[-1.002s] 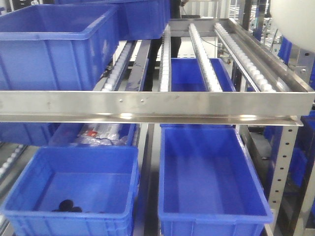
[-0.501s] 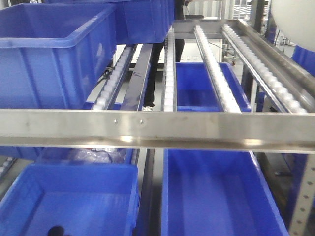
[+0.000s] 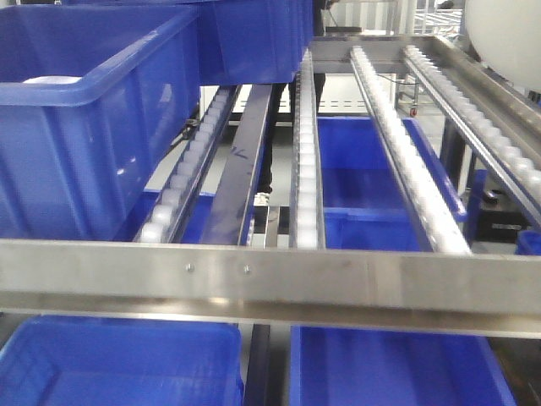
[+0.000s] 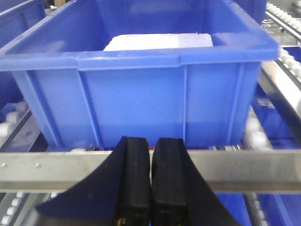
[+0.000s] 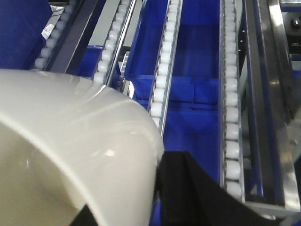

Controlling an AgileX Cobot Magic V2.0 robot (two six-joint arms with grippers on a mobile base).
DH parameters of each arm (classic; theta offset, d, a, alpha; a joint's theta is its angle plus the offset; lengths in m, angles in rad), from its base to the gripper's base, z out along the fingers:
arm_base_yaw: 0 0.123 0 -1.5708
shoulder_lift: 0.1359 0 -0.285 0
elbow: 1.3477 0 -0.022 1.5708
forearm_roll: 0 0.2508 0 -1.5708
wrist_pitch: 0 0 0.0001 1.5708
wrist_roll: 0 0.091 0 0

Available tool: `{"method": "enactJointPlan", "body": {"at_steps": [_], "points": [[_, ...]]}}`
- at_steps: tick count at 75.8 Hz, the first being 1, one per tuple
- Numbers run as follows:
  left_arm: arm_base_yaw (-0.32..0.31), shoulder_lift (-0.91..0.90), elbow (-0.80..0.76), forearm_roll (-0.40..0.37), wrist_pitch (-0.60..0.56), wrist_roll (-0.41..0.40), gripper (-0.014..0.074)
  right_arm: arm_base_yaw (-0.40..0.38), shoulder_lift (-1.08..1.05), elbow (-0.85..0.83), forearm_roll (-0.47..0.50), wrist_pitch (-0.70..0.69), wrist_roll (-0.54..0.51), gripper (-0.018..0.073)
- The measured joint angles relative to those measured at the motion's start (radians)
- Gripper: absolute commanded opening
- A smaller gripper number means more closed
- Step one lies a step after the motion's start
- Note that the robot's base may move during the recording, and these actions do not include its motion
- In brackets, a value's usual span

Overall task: Move white bin to right shelf second layer
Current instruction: 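Approach the roller shelf rack and align with its second layer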

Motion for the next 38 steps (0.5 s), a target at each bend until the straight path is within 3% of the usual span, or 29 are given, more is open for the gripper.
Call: {"method": "enactJointPlan", "body": {"at_steps": [38], "points": [[0.0,0.0,0.0,0.0,0.0,0.0,0.0085,0.0,0.0,0.0,0.0,0.0,0.0,0.0055]]}}
